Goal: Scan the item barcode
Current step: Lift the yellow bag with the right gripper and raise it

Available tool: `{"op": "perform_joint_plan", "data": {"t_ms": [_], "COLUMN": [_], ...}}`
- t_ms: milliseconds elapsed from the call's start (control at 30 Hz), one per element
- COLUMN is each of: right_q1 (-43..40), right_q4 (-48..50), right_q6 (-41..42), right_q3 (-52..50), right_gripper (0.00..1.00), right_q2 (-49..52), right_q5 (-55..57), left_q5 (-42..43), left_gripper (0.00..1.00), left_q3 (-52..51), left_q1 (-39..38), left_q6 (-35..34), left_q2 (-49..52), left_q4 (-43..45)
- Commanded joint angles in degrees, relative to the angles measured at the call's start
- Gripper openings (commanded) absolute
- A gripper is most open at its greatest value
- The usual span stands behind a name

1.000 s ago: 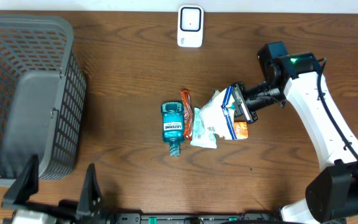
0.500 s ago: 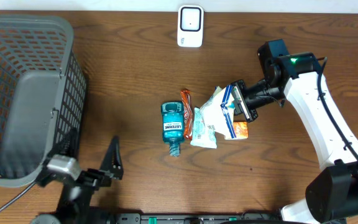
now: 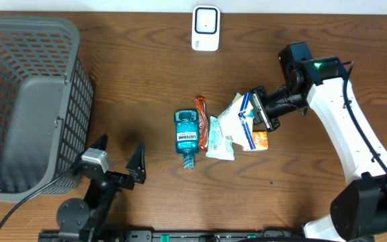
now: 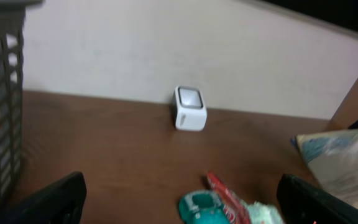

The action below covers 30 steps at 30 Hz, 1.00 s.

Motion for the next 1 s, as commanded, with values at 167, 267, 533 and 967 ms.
{"op": "perform_joint_plan", "data": {"t_ms": [167,267,533,967], "right_q1": [0.0,0.0,0.0,2.7], "right_q4": [0.1,0.1,0.3,20.4], "right_q6": [0.7,0.7,-3.6,-28.9], "right_q3": [0.7,0.7,0.7,0.6], "right_gripper": [0.01,0.01,0.01,0.01], "right_q2": [0.0,0.0,0.0,0.0], "right_q5": [-0.5,-0.5,-0.2,32.8], "left_q5": [0.7,0.7,0.7,0.7], "left_gripper": [0.98,0.98,0.98,0.98], "left_q3": [-5.1,-7.0,-8.1,-8.1], "left_q1": [0.1,0.1,0.1,0.1], "left_q6": [-0.1,-0.1,-0.1,-0.1], "left_q2": [-0.5,-0.5,-0.5,-0.4], "left_q4": [0.3,0.3,-2.7,-6.9]}}
